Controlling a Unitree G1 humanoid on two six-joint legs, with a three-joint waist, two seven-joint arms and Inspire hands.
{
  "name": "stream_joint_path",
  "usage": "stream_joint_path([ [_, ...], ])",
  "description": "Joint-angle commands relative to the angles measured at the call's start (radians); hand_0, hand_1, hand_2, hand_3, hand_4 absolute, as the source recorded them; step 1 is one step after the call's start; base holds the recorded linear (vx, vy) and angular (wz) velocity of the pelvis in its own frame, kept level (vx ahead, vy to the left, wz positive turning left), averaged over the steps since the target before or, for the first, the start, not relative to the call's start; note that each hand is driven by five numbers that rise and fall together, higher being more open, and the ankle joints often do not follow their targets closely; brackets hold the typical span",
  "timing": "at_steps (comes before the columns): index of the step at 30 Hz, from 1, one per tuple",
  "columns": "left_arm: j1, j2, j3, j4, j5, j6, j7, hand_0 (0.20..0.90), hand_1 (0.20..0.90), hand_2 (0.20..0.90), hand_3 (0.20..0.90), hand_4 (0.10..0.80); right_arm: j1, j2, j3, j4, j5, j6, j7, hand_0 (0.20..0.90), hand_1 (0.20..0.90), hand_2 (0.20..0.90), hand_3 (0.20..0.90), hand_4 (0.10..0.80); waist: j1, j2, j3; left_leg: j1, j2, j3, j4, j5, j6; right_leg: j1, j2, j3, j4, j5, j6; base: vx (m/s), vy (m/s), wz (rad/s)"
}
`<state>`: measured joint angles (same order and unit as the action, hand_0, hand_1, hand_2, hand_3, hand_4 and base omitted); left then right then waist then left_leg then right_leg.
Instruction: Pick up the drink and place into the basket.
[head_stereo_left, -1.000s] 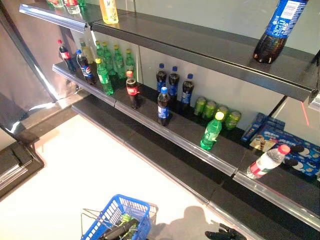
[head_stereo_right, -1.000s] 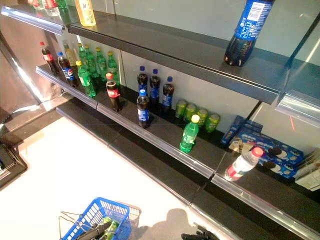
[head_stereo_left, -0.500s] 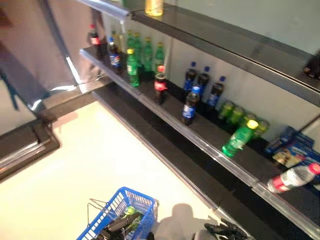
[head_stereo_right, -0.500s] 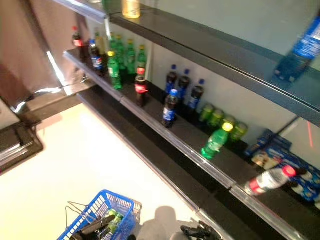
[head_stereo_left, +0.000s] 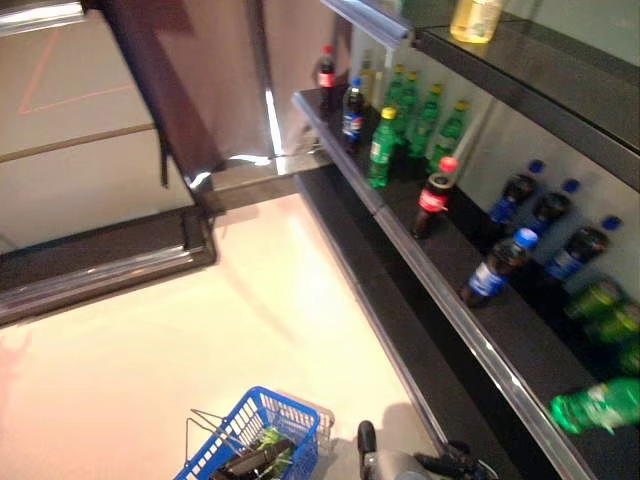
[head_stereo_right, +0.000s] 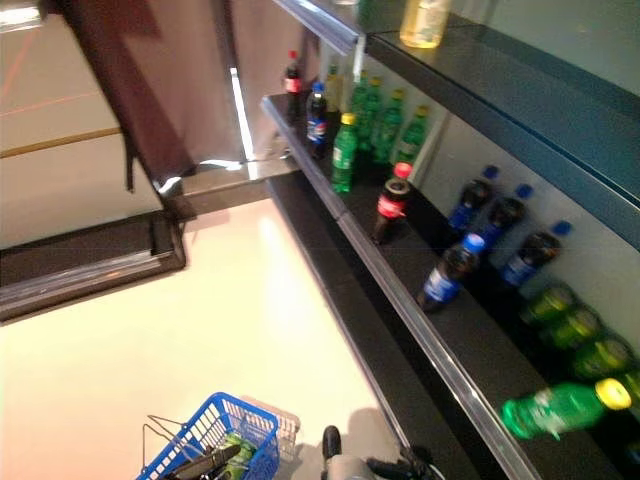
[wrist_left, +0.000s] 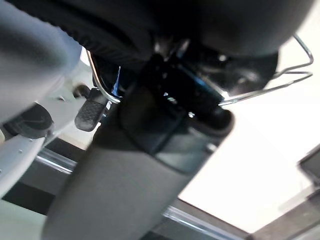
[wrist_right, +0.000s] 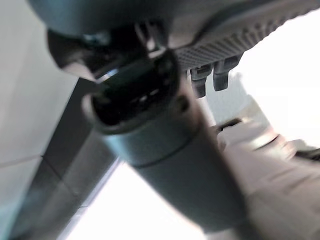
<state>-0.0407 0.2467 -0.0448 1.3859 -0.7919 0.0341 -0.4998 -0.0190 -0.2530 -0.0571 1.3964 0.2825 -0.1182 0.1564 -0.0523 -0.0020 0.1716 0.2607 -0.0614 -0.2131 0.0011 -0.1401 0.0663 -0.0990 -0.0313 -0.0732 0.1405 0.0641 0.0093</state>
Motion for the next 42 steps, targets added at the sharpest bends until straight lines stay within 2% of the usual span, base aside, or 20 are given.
stream_joint_path([
  [1, -0.054, 0.006, 0.029, -0.084, 0.003, -0.039, -0.125, 0.300, 0.300, 0.300, 0.200, 0.100, 0.020, -0.032, 0.008, 0.012, 0.010, -0.017, -0.007, 0.900, 0.900, 0.900, 0.900, 0.800, -0.016, -0.018, -0.026, -0.018, -0.135, -0.038, -0.036, 0.054, 0.036, -0.148, 0.046, 0.043, -0.036, 0.174, 0.086, 0.246, -0.101, 0.43],
  [3, -0.058, 0.000, 0.031, -0.088, 0.014, -0.040, -0.125, 0.300, 0.300, 0.300, 0.200, 0.100, 0.016, -0.032, 0.010, 0.011, 0.023, -0.025, -0.010, 0.900, 0.900, 0.900, 0.900, 0.800, -0.022, -0.022, -0.043, -0.005, -0.131, -0.028, 0.007, 0.017, 0.033, -0.121, 0.047, 0.030, -0.033, 0.145, 0.060, 0.221, -0.110, 0.47],
  [5, -0.060, -0.006, 0.032, -0.086, 0.020, -0.044, -0.123, 0.300, 0.300, 0.300, 0.200, 0.100, 0.011, -0.034, 0.013, 0.008, 0.027, -0.030, -0.008, 0.900, 0.900, 0.900, 0.900, 0.800, -0.025, -0.021, -0.061, 0.006, -0.119, -0.015, 0.054, -0.010, 0.016, -0.089, 0.052, 0.017, -0.038, 0.116, 0.034, 0.194, -0.122, 0.41],
  [6, -0.062, -0.008, 0.033, -0.087, 0.014, -0.049, -0.118, 0.300, 0.300, 0.300, 0.200, 0.100, 0.009, -0.034, 0.019, 0.001, 0.025, -0.030, -0.007, 0.900, 0.900, 0.900, 0.900, 0.800, -0.026, -0.018, -0.074, 0.007, -0.105, -0.001, 0.102, 0.007, -0.002, -0.068, 0.056, 0.010, -0.047, 0.100, 0.019, 0.150, -0.112, 0.26],
  [8, -0.064, -0.010, 0.045, -0.093, 0.009, -0.046, -0.120, 0.300, 0.300, 0.300, 0.200, 0.100, 0.004, -0.038, 0.029, -0.015, 0.015, -0.023, -0.004, 0.900, 0.900, 0.900, 0.900, 0.800, -0.022, -0.016, -0.081, -0.043, -0.075, 0.044, 0.258, 0.107, -0.051, -0.018, 0.057, 0.005, -0.070, 0.071, 0.002, 0.129, -0.112, 0.18],
  [10, -0.062, -0.017, 0.050, -0.099, -0.001, -0.048, -0.125, 0.300, 0.300, 0.300, 0.200, 0.100, 0.003, -0.046, 0.032, -0.028, 0.013, -0.019, -0.008, 0.900, 0.900, 0.900, 0.900, 0.800, -0.008, -0.024, -0.073, -0.141, -0.075, 0.097, 0.426, 0.179, -0.089, 0.029, 0.043, 0.002, -0.081, 0.046, -0.011, 0.109, -0.123, 0.18],
  [12, -0.056, -0.023, 0.056, -0.109, -0.002, -0.049, -0.129, 0.300, 0.300, 0.300, 0.200, 0.100, 0.001, -0.059, 0.027, -0.036, 0.006, -0.019, 0.000, 0.900, 0.900, 0.900, 0.900, 0.800, 0.012, -0.037, -0.057, -0.267, -0.065, 0.164, 0.563, 0.196, -0.111, 0.071, 0.020, -0.014, -0.078, 0.019, -0.024, 0.086, -0.116, -0.01],
  [13, -0.055, -0.023, 0.056, -0.110, -0.002, -0.048, -0.129, 0.300, 0.300, 0.300, 0.200, 0.100, 0.001, -0.059, 0.026, -0.037, 0.006, -0.019, 0.001, 0.900, 0.900, 0.900, 0.900, 0.800, 0.014, -0.036, -0.056, -0.276, -0.060, 0.170, 0.571, 0.194, -0.112, 0.073, 0.021, -0.016, -0.077, 0.017, -0.025, 0.076, -0.094, -0.15],
  [15, -0.054, -0.023, 0.042, -0.125, -0.013, -0.051, -0.125, 0.300, 0.300, 0.300, 0.200, 0.100, -0.012, -0.057, 0.028, -0.036, 0.013, -0.016, -0.004, 0.900, 0.900, 0.900, 0.900, 0.800, 0.033, -0.045, -0.041, -0.318, 0.010, 0.219, 0.507, 0.173, -0.100, 0.118, 0.008, -0.031, -0.091, -0.006, -0.027, 0.103, -0.062, -0.02],
  [16, -0.055, -0.019, 0.044, -0.126, -0.024, -0.055, -0.125, 0.300, 0.300, 0.300, 0.200, 0.100, -0.026, -0.056, 0.030, -0.029, 0.007, -0.014, -0.006, 0.900, 0.900, 0.900, 0.900, 0.800, 0.041, -0.043, -0.035, -0.299, 0.030, 0.240, 0.400, 0.149, -0.088, 0.137, 0.012, -0.024, -0.104, -0.020, -0.021, 0.120, -0.017, 0.11],
  [18, -0.055, -0.018, 0.049, -0.125, -0.030, -0.057, -0.123, 0.300, 0.300, 0.300, 0.200, 0.100, -0.033, -0.057, 0.034, -0.024, 0.003, -0.012, -0.007, 0.900, 0.900, 0.900, 0.900, 0.800, 0.046, -0.040, -0.034, -0.288, 0.031, 0.246, 0.327, 0.141, -0.084, 0.145, 0.020, -0.015, -0.113, -0.026, -0.018, 0.149, 0.032, 0.09],
  [19, -0.056, -0.013, 0.062, -0.124, -0.032, -0.055, -0.124, 0.300, 0.300, 0.300, 0.200, 0.100, -0.043, -0.061, 0.042, -0.014, -0.004, -0.010, -0.005, 0.900, 0.900, 0.900, 0.900, 0.800, 0.056, -0.028, -0.033, -0.284, 0.051, 0.250, 0.135, 0.161, -0.094, 0.169, 0.041, 0.013, -0.137, -0.035, -0.013, 0.233, 0.072, 0.12],
  [20, -0.057, -0.010, 0.063, -0.124, -0.034, -0.050, -0.129, 0.300, 0.300, 0.300, 0.200, 0.100, -0.046, -0.065, 0.046, -0.011, -0.002, -0.012, -0.003, 0.900, 0.900, 0.900, 0.900, 0.800, 0.061, -0.026, -0.032, -0.295, 0.064, 0.256, 0.066, 0.189, -0.106, 0.184, 0.047, 0.030, -0.155, -0.037, -0.011, 0.276, 0.087, 0.19],
  [22, -0.063, -0.010, 0.062, -0.131, -0.036, -0.042, -0.132, 0.300, 0.300, 0.300, 0.200, 0.100, -0.045, -0.074, 0.039, -0.011, -0.002, -0.012, 0.002, 0.900, 0.900, 0.900, 0.900, 0.800, 0.067, -0.019, -0.028, -0.345, 0.091, 0.269, -0.009, 0.263, -0.132, 0.211, 0.057, 0.062, -0.187, -0.040, -0.011, 0.169, 0.058, 0.21],
  [27, -0.055, -0.017, 0.055, -0.128, -0.048, -0.048, -0.144, 0.300, 0.300, 0.300, 0.200, 0.100, -0.019, -0.091, 0.024, 0.005, -0.025, -0.035, 0.016, 0.900, 0.900, 0.900, 0.900, 0.800, 0.077, 0.002, -0.024, -0.416, 0.122, 0.297, -0.064, 0.319, -0.154, 0.241, 0.062, 0.065, -0.169, -0.083, -0.020, 0.214, 0.117, -0.29],
  [33, -0.014, -0.009, 0.085, -0.101, -0.034, -0.053, -0.157, 0.300, 0.300, 0.300, 0.200, 0.100, -0.008, -0.100, 0.012, 0.022, -0.063, -0.044, 0.027, 0.900, 0.900, 0.900, 0.900, 0.800, 0.097, 0.009, -0.033, -0.399, 0.130, 0.274, -0.057, 0.339, -0.158, 0.286, 0.057, 0.062, -0.132, -0.135, -0.025, 0.314, 0.154, -0.14],
  [35, -0.008, -0.006, 0.093, -0.096, -0.029, -0.054, -0.166, 0.300, 0.300, 0.300, 0.200, 0.100, -0.007, -0.101, 0.012, 0.023, -0.064, -0.040, 0.019, 0.900, 0.900, 0.900, 0.900, 0.800, 0.105, 0.005, -0.038, -0.393, 0.119, 0.269, -0.044, 0.322, -0.150, 0.300, 0.046, 0.061, -0.130, -0.145, -0.022, 0.391, 0.240, -0.12],
  [39, -0.014, 0.000, 0.092, -0.101, -0.015, -0.056, -0.166, 0.300, 0.300, 0.300, 0.200, 0.100, -0.006, -0.088, 0.012, 0.013, -0.058, -0.038, 0.012, 0.900, 0.900, 0.900, 0.900, 0.800, 0.123, -0.014, -0.052, -0.386, 0.071, 0.243, -0.001, 0.268, -0.107, 0.321, 0.013, 0.061, -0.081, -0.181, 0.001, 0.332, 0.226, -0.01],
  [40, -0.032, 0.011, 0.085, -0.107, -0.007, -0.052, -0.160, 0.300, 0.300, 0.300, 0.200, 0.100, -0.006, -0.069, 0.018, -0.008, -0.043, -0.042, 0.023, 0.900, 0.900, 0.900, 0.900, 0.800, 0.121, -0.031, -0.055, -0.376, 0.048, 0.234, 0.015, 0.249, -0.080, 0.304, 0.000, 0.066, -0.029, -0.172, 0.024, 0.304, 0.204, 0.04],
  [42, -0.051, 0.025, 0.075, -0.109, 0.002, -0.049, -0.157, 0.300, 0.300, 0.300, 0.200, 0.100, -0.007, -0.050, 0.023, -0.031, -0.002, -0.047, 0.023, 0.900, 0.900, 0.900, 0.900, 0.800, 0.110, -0.043, -0.056, -0.346, 0.025, 0.219, 0.001, 0.234, -0.047, 0.245, -0.012, 0.077, 0.093, -0.120, 0.056, 0.242, 0.175, -0.18],
])
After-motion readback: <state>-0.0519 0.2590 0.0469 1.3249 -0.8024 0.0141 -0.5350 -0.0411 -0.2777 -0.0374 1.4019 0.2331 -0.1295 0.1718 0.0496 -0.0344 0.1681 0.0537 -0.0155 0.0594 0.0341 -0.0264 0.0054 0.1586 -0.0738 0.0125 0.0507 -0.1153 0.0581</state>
